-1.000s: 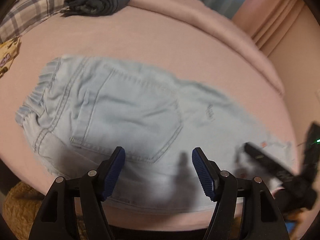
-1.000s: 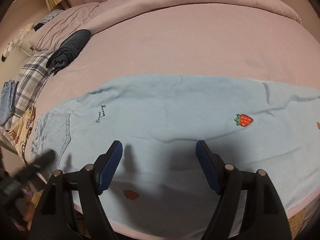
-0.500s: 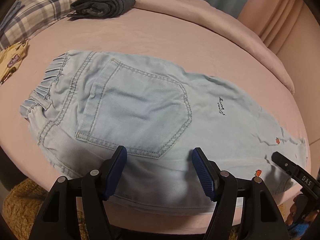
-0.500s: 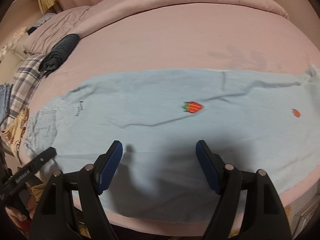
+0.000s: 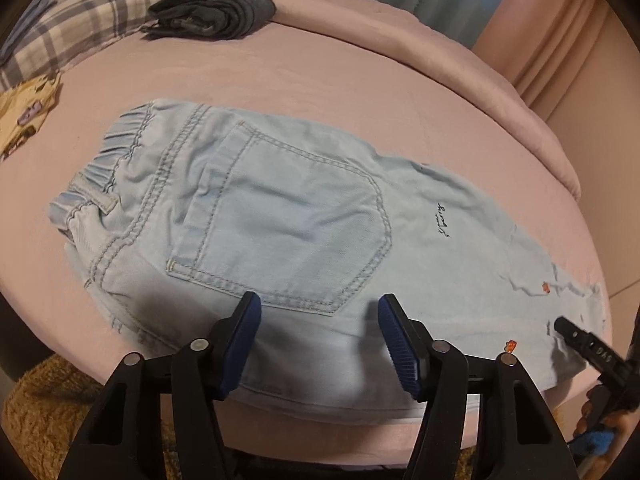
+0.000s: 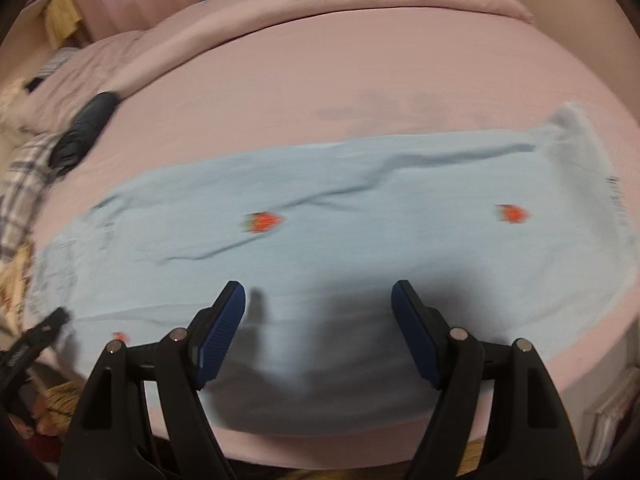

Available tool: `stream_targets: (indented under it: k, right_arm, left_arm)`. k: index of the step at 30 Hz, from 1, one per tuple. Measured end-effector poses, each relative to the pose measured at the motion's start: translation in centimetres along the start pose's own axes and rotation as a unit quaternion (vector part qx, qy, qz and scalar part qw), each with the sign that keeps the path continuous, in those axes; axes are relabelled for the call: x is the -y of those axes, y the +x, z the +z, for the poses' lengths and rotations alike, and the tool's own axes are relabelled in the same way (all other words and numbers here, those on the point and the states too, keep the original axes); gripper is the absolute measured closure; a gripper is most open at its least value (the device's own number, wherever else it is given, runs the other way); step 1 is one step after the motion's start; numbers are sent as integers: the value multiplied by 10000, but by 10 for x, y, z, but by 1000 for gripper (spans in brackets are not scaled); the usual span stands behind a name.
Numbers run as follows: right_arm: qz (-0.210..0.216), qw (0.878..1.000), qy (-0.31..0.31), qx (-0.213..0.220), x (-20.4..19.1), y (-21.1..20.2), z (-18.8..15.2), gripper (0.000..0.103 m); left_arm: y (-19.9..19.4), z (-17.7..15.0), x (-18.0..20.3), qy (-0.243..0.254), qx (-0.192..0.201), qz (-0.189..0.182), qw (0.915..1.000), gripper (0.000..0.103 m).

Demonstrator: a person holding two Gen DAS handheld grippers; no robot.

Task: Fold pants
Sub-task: 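Open both grippers and lift them off the flattened jeans, then grasp the leg hems with the right gripper and lift them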

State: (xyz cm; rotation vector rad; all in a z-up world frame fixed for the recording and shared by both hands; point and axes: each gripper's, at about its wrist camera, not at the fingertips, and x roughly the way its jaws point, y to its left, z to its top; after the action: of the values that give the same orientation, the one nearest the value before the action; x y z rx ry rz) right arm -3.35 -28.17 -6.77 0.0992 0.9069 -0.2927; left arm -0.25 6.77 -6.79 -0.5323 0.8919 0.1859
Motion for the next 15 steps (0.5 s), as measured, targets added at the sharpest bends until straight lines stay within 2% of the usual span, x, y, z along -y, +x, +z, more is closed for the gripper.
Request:
stream_targets:
  k: [2, 7, 10, 11, 12, 14, 15]
  right_arm:
    - [-195, 9998, 76, 72, 17, -1, 0, 28]
    - [-147, 9970, 669, 358, 70, -14, -3, 29]
    - [-485, 9932, 930, 496, 109, -20, -10, 31]
    - [-454, 9924, 1011, 540, 119, -22, -12, 41]
    - [-187, 9916, 1138, 592, 133, -25, -14, 48]
    - [244, 9877, 1390, 671, 153, -32, -15, 51]
    - [267, 9857, 1497, 726, 162, -37, -15, 53]
  left_arm:
    - [1, 0, -1, 16, -3, -38, 10000, 40]
    - [2, 1, 3, 156, -27, 74, 9998, 40]
    - [4, 2, 7, 181, -31, 149, 9997, 40]
    - [4, 2, 9, 209, -30, 187, 9996, 40]
    - [5, 2, 10, 231, -27, 220, 9995, 40]
    - [6, 2, 15, 266, -26, 287, 9992, 40]
    - [7, 2, 17, 281, -26, 319, 9991, 40]
